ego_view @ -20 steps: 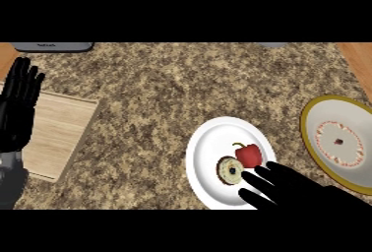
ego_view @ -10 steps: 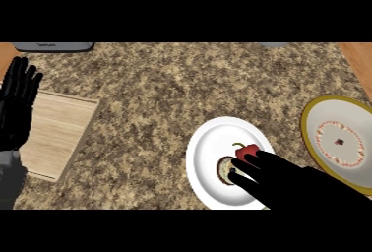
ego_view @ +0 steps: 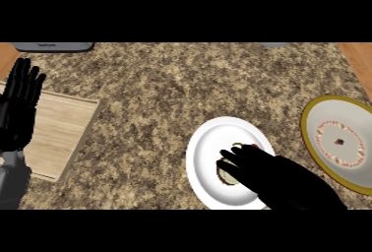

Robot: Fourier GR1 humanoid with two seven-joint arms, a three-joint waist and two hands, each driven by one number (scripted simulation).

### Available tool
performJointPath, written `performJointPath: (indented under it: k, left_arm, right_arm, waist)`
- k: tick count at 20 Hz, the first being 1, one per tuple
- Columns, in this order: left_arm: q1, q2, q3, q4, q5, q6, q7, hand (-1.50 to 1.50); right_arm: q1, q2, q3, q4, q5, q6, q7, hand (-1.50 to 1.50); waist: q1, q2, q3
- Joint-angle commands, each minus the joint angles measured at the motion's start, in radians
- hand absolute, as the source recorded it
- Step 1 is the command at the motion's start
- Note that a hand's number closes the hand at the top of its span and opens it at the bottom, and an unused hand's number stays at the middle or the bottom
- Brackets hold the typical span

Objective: Pick the cupcake from the plate and place it in the bowl

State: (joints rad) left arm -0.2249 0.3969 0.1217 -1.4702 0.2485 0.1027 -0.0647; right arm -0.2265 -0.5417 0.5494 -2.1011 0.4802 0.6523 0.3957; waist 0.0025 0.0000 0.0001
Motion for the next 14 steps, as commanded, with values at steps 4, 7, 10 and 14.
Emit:
performJointPath:
  k: [4, 7, 10, 14]
  left_arm:
    - [-0.010, 0.009, 0.040, 0.006, -0.015, -0.037, 0.018, 0.00]
    - [0.014, 0.011, 0.052, -0.054, -0.002, -0.047, 0.066, 0.00]
    - [-0.008, -0.024, 0.038, -0.055, -0.035, -0.019, 0.083, 0.00]
    - [-0.054, -0.062, 0.030, 0.012, -0.076, -0.004, 0.039, 0.00]
  right_arm:
    - [-0.019, 0.067, -0.041, 0.198, 0.134, -0.040, -0.179, -1.50]
    - [0.075, 0.042, -0.007, 0.206, 0.219, -0.117, -0.287, -1.50]
    - [-0.015, 0.115, -0.035, 0.254, 0.211, -0.054, -0.298, -1.50]
    - [0.067, 0.088, -0.050, 0.275, 0.274, -0.112, -0.412, -1.50]
  waist:
    - [0.002, 0.001, 0.000]
    - [0.001, 0.000, 0.000]
    - [0.001, 0.000, 0.000]
    - [-0.005, 0.000, 0.000]
